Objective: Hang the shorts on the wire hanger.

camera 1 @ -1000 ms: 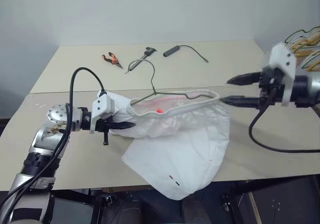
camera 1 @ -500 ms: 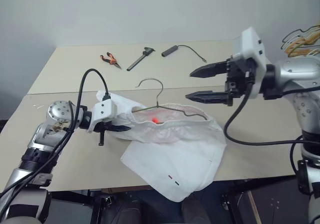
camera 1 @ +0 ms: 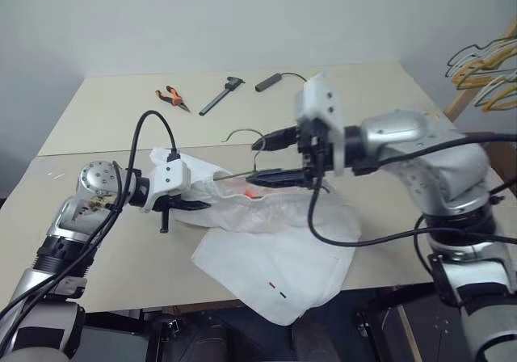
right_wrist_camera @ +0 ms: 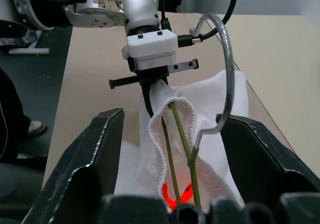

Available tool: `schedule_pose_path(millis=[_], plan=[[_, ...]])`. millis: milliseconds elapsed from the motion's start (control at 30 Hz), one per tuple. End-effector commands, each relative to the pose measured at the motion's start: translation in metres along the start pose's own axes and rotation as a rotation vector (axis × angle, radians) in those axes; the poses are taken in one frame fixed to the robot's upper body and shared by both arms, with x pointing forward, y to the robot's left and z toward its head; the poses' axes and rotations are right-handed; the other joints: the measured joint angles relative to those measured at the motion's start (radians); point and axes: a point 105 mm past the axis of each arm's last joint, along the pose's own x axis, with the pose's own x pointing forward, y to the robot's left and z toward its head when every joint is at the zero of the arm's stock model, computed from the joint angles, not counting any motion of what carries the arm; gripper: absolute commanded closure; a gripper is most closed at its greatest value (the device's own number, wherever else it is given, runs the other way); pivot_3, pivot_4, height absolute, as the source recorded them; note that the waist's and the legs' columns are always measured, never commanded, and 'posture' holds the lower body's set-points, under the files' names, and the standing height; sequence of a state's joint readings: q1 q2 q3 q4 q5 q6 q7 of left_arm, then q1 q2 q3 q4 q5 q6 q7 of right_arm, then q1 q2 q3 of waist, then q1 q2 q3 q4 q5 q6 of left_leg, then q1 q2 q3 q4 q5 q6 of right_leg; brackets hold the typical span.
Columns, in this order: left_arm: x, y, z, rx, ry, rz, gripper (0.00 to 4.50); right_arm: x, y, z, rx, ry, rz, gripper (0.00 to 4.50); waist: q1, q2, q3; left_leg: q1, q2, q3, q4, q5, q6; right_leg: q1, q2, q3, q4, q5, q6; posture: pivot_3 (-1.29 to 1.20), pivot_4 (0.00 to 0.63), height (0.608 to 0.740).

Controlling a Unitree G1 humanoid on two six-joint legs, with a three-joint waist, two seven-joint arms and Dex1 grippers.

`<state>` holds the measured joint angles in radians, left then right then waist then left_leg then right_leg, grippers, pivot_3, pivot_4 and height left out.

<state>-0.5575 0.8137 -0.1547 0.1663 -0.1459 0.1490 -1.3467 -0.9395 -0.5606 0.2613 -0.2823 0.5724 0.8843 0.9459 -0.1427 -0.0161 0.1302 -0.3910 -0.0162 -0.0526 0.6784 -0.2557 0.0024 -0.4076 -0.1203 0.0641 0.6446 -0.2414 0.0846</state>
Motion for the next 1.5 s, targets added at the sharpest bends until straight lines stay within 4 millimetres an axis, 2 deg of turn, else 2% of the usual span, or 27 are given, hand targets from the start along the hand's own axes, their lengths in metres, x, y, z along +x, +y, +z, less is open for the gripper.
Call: schedule_pose_path(millis=[33, 233, 467, 700, 867, 933, 967, 1133, 1300, 1500], plan=[[-0.004, 0.007, 0.014, 0.053, -0.029, 0.028, 4.5, 0.004, -0.008, 0.003, -0.019, 0.0, -0.042, 2.21, -0.003, 0.0, 0.0, 0.0, 0.0, -0.001, 0.0, 0.0, 0.0, 0.0, 0.0, 0.0, 0.0, 0.0, 0.0, -0.13, 0.08, 0.74], [-0.007, 0.006, 0.014, 0.05, -0.035, 0.033, 4.5, 0.009, -0.014, -0.008, -0.015, 0.006, -0.054, 4.4, -0.01, 0.0, 0.0, 0.0, 0.0, -0.001, 0.0, 0.0, 0.0, -0.001, 0.0, 0.0, 0.001, 0.0, 0.0, -0.12, 0.083, 0.74], [-0.01, 0.008, 0.018, 0.034, -0.067, 0.066, 4.5, 0.009, -0.014, -0.016, -0.084, -0.027, -0.025, 4.48, -0.013, 0.0, 0.0, 0.0, 0.0, -0.001, 0.0, 0.0, 0.0, -0.001, 0.0, 0.0, 0.002, 0.0, 0.0, -0.11, 0.084, 0.74], [-0.022, 0.015, 0.03, -0.027, -0.146, 0.109, 2.45, 0.008, -0.014, -0.017, -0.112, -0.025, -0.003, 4.5, -0.013, 0.0, 0.0, 0.0, 0.0, -0.003, 0.0, 0.0, -0.001, -0.001, 0.0, 0.0, 0.002, 0.0, 0.0, -0.09, 0.087, 0.74], [-0.033, 0.013, 0.023, -0.052, -0.134, 0.098, 0.85, 0.006, -0.017, -0.017, -0.112, -0.02, -0.011, 4.5, -0.013, 0.0, 0.0, 0.001, 0.0, -0.003, 0.0, 0.0, -0.001, -0.001, 0.0, 0.0, 0.002, 0.0, 0.0, -0.09, 0.087, 0.74], [-0.036, 0.011, 0.013, -0.061, -0.111, 0.091, 0.2, 0.004, -0.018, -0.017, -0.114, -0.017, -0.016, 4.5, -0.013, 0.0, 0.0, 0.001, 0.0, -0.003, 0.0, 0.0, -0.001, -0.001, 0.0, 0.0, 0.002, 0.0, 0.0, -0.09, 0.086, 0.74], [-0.037, 0.012, 0.008, -0.054, -0.09, 0.102, 0.03, 0.004, -0.019, -0.017, -0.114, -0.016, -0.019, 4.5, -0.013, 0.0, 0.0, 0.001, 0.0, -0.003, 0.0, 0.0, -0.001, -0.001, 0.0, 0.0, 0.002, 0.0, 0.0, -0.09, 0.086, 0.74], [-0.031, 0.011, -0.016, 0.01, 0.004, 0.123, 0.03, 0.0, -0.022, -0.015, -0.115, -0.015, -0.031, 4.5, -0.01, 0.0, 0.0, 0.001, 0.0, -0.002, 0.0, 0.001, -0.001, -0.001, 0.0, 0.0, 0.002, 0.0, 0.0, -0.1, 0.081, 0.74], [-0.022, 0.01, -0.024, 0.0, 0.003, 0.097, 0.03, -0.003, -0.023, -0.014, -0.117, -0.012, -0.036, 4.5, -0.01, 0.0, 0.0, 0.001, 0.0, -0.002, 0.0, 0.001, -0.001, -0.001, 0.0, 0.0, 0.002, 0.0, 0.0, -0.1, 0.078, 0.74], [-0.021, 0.015, -0.023, 0.013, -0.017, 0.097, 1.8, -0.006, -0.025, -0.012, -0.115, -0.01, -0.046, 4.5, -0.01, 0.0, 0.0, 0.001, 0.0, -0.002, 0.0, 0.001, -0.001, -0.001, 0.0, 0.0, 0.002, 0.0, 0.0, -0.1, 0.078, 0.74]])
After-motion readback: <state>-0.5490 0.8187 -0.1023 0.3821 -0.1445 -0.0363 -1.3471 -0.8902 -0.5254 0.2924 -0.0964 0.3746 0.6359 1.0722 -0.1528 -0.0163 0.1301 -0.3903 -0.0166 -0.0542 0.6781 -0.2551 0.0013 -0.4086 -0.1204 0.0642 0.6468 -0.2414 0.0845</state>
